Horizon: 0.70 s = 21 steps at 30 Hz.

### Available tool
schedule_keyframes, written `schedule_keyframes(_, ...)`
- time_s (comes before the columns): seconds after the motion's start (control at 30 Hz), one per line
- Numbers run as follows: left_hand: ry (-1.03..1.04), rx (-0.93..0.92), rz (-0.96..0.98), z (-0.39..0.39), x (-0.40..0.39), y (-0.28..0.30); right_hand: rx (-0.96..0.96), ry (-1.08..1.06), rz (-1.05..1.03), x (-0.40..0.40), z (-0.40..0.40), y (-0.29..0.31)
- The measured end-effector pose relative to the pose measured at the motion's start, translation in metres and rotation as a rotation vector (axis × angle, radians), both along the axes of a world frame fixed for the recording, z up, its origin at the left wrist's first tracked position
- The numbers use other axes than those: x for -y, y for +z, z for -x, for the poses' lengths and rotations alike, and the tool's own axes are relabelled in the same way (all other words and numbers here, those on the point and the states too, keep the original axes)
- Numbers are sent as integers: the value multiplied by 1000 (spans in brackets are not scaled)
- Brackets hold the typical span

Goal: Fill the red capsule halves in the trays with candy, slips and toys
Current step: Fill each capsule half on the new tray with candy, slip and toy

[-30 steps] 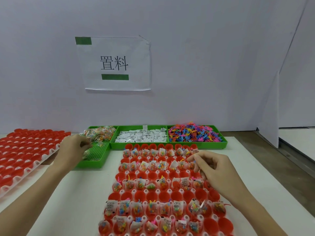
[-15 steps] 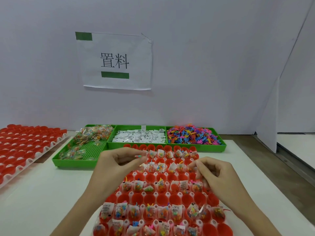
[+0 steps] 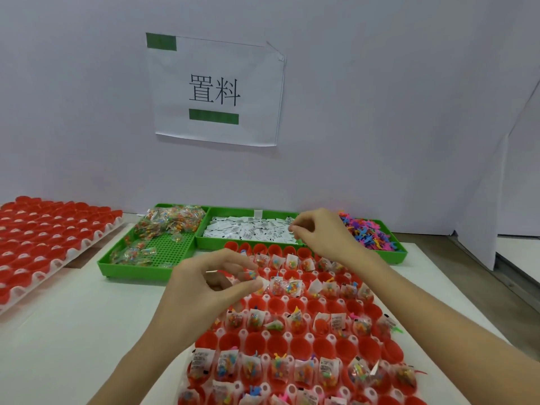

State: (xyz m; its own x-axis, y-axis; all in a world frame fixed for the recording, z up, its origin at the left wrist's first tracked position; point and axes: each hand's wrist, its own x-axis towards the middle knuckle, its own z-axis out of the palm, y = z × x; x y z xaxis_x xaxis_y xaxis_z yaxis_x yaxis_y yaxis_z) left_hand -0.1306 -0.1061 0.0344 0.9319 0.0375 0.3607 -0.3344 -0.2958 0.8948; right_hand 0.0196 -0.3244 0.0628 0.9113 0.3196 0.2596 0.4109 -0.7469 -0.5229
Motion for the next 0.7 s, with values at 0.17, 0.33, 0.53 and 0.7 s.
schedule_keyframes(0.17, -38, -12, 78, 0, 1, -2, -86, -28, 192, -20, -47, -14)
schedule_keyframes(0.33, -4, -10, 75, -1, 1, -2, -119, -119, 347, -35, -69, -26)
schedule_keyframes(0.53, 11, -12, 87, -3, -1, -1, -158, -214, 424, -46, -79, -30)
schedule_keyframes(0.7, 32, 0, 72, -3, -3, -2, -178, -205, 309, -41, -80, -27)
